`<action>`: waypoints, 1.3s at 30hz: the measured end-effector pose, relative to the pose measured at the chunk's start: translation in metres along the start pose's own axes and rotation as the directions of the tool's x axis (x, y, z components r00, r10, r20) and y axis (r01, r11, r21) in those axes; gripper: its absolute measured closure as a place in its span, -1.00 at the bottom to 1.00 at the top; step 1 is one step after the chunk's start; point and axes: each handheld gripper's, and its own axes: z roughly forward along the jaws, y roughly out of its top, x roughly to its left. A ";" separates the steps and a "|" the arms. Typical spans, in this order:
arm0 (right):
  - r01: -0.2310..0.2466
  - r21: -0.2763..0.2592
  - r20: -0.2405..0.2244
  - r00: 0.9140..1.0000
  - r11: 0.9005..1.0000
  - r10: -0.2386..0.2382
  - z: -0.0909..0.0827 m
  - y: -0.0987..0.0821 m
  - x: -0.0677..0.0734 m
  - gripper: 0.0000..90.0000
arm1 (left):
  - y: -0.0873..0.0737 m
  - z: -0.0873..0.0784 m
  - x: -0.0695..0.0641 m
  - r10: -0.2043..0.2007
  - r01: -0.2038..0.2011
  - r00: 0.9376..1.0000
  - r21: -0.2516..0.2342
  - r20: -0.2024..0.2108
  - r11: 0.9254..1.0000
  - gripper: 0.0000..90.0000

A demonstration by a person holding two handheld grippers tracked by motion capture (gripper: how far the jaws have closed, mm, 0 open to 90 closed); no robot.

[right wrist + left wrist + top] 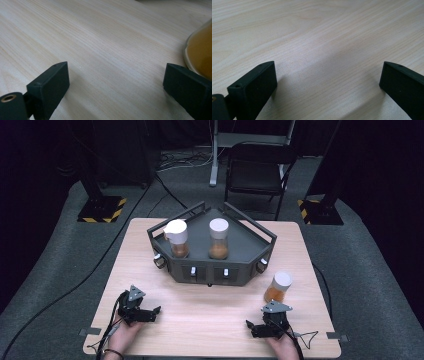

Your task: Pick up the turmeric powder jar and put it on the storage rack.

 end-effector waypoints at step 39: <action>-0.007 -0.004 0.004 1.000 1.000 0.007 -0.001 -0.001 0.001 -0.83 | 0.000 0.000 0.000 -0.001 0.001 1.000 0.000 0.000 1.000 -0.98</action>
